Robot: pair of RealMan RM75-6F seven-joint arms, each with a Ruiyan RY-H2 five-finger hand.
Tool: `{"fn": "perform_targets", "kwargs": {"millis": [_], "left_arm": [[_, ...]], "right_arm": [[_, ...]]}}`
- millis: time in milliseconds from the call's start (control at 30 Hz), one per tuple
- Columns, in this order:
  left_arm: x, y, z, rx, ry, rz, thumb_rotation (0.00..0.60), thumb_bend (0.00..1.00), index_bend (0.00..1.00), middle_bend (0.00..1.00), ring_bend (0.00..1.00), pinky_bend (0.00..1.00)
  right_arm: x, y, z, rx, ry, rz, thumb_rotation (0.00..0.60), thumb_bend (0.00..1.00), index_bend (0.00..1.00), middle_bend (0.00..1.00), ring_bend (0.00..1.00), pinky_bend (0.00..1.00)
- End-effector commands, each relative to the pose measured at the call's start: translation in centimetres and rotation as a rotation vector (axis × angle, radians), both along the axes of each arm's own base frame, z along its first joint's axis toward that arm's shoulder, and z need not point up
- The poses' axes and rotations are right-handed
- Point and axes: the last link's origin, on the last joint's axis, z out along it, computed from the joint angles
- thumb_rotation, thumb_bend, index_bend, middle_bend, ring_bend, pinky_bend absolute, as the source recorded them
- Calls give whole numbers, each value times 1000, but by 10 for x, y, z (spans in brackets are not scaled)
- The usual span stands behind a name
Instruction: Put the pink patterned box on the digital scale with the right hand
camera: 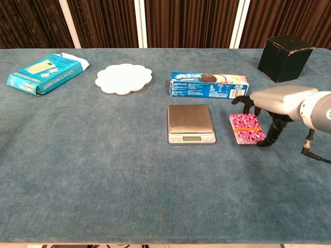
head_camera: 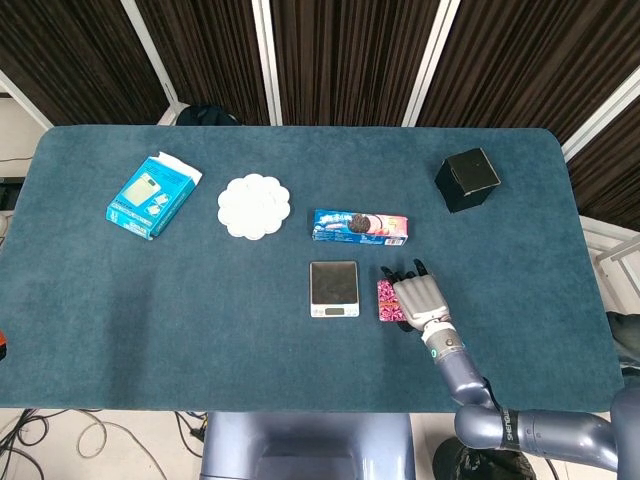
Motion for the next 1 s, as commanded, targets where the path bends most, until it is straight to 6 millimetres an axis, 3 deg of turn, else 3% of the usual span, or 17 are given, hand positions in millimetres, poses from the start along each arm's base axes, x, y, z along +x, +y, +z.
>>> {"fn": "perform_targets", "kwargs": {"millis": [33, 267, 567, 767, 1000], "left_arm": [[0, 0, 0, 0, 0, 0, 600, 663, 79, 0, 0, 0], [0, 0, 1, 2, -6, 0, 600, 663, 79, 0, 0, 0], [0, -1, 1, 1, -7, 1, 600, 663, 79, 0, 0, 0], [-1, 0, 2, 4, -12, 6, 600, 663, 79, 0, 0, 0], [-1, 0, 3, 7, -15, 5, 600, 663, 79, 0, 0, 0]], "right_arm": [[17, -3, 8, -19, -8, 36, 600, 322, 0, 440, 259, 0], [65, -11, 13, -24, -39, 89, 600, 322, 0, 441, 259, 0], [106, -17, -15, 15, -24, 93, 600, 322, 0, 440, 259, 0], [115, -21, -35, 30, 7, 66, 600, 322, 0, 440, 259, 0], [114, -30, -43, 16, 24, 33, 600, 322, 0, 440, 241, 0]]}}
